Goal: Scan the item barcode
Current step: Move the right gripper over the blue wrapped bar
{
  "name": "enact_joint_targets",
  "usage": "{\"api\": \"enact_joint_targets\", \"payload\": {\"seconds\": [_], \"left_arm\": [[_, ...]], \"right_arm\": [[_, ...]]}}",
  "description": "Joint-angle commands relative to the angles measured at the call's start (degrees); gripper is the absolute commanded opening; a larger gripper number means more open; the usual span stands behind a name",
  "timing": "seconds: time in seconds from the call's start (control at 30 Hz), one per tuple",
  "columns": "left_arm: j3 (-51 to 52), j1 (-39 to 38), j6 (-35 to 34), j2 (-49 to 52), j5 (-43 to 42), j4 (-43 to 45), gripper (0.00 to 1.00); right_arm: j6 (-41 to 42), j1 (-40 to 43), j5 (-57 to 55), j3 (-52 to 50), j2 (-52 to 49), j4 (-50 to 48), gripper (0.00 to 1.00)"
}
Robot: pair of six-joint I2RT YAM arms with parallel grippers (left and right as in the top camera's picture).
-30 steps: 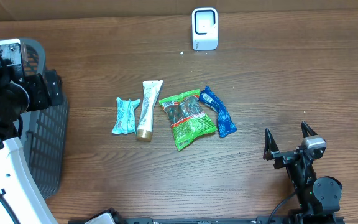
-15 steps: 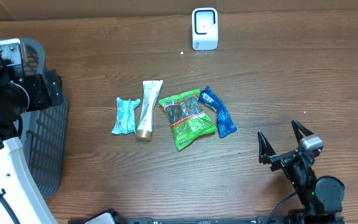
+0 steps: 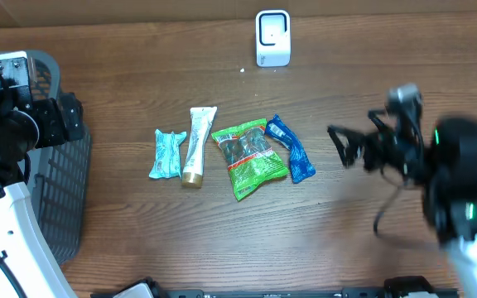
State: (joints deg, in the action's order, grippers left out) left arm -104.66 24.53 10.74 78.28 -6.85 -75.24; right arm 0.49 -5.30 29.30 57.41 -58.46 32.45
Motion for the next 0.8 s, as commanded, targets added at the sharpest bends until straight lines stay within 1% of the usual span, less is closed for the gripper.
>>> {"api": "enact_joint_targets", "payload": {"seconds": [0.0, 0.07, 0.17, 0.2, 0.4, 0.53, 0.77], "left_arm": [[-0.76, 0.2, 1.07, 0.26, -0.44, 0.04, 1.0], [-0.76, 0.2, 1.07, 0.26, -0.44, 0.04, 1.0], [-0.76, 0.2, 1.07, 0.26, -0.46, 0.04, 1.0], [-0.76, 0.2, 1.07, 0.26, -0.44, 0.04, 1.0], [-0.76, 0.2, 1.07, 0.26, -0.44, 0.04, 1.0], [-0.76, 0.2, 1.07, 0.26, -0.44, 0.04, 1.0], [-0.76, 0.2, 1.07, 0.26, -0.44, 0.04, 1.0]], "right_arm": [[-5.75, -0.2, 2.36, 13.79, -11.58, 7.93, 1.0], [-5.07, -0.2, 2.36, 17.66, -16.81, 10.25, 1.0], [-5.33, -0.2, 3.48, 18.21, -21.94, 7.87, 1.0], [-5.57, -0.22, 3.41, 18.21, -23.87, 7.41, 0.97], [-13.35, -0.22, 6.88, 18.21, -35.17, 10.67, 0.96], [-14.49, -0.24, 6.84, 18.21, -42.16, 10.95, 0.96], [-15.82, -0.31, 6.8, 18.21, -48.48, 9.81, 0.92]]}}
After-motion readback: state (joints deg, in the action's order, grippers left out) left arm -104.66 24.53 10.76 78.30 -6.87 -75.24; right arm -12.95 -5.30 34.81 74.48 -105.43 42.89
